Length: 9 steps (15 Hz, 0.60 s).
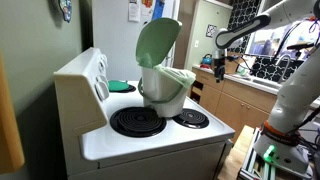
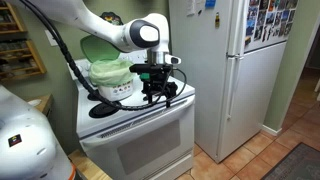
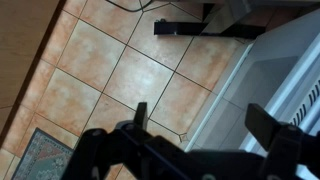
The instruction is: Use the kitchen thong to lift the coke can and put it in the bin
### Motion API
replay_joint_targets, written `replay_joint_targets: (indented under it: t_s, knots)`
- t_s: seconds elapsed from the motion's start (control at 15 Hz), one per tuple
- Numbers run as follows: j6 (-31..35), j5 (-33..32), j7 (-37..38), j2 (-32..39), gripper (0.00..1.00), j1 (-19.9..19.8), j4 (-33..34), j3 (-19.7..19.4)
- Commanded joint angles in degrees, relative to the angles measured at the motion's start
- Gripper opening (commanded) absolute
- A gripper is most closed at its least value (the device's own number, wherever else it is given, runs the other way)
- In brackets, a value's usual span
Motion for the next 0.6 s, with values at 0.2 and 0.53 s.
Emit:
replay_joint_targets:
  t_s: [0.2, 0.53]
  knots:
    - [-0.2, 2.6, 4.1, 1.2, 1.00, 0.7, 2.7, 0.8]
    - [2.3, 9.1, 19.0, 5.1, 1.00, 2.9, 13.0, 5.4]
